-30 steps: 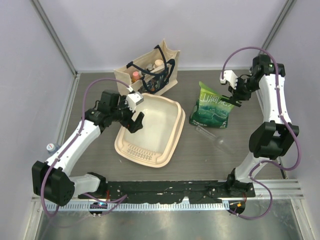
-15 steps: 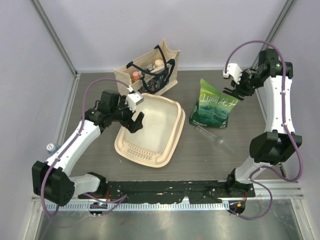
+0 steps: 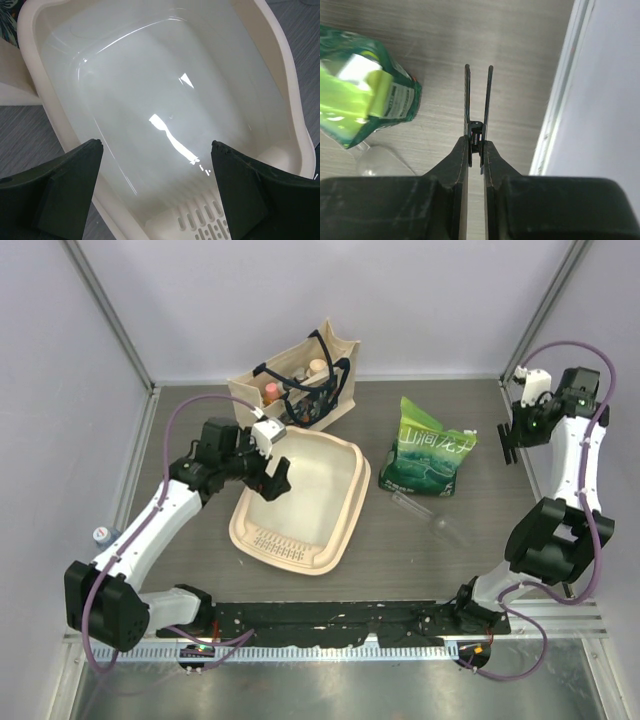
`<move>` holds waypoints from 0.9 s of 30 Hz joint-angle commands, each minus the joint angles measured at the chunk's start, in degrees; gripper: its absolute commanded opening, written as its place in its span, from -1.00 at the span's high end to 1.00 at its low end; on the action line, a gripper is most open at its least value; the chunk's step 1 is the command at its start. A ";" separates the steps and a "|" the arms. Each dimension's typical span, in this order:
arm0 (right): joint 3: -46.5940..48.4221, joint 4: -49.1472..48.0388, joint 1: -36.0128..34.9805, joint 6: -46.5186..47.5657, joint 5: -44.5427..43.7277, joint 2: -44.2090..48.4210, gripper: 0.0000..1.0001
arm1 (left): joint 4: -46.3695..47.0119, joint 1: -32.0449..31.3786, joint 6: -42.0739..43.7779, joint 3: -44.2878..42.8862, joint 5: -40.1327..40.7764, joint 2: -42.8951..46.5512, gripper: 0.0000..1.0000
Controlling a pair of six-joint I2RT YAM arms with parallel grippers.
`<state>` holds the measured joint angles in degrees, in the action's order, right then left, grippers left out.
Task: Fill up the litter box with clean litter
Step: Remove the clamp from the cat litter bag, then place the clamp at the center of the board.
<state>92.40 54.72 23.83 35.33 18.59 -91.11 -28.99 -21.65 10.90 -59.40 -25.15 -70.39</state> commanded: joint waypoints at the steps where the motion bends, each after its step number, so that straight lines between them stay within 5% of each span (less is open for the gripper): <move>1: -7.22 -8.05 2.00 -11.77 -5.57 2.17 0.99 | 3.24 -0.24 -3.16 0.16 -1.48 -0.89 -0.89; 27: -23.32 -10.07 2.36 -16.61 -2.94 -7.50 0.99 | 3.07 -1.29 -2.55 -0.63 -1.75 -3.62 -0.87</move>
<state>69.36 45.98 26.00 19.94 14.26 -98.52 -27.57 -22.65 8.10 -59.44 -26.06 -75.90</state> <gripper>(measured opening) 0.150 0.939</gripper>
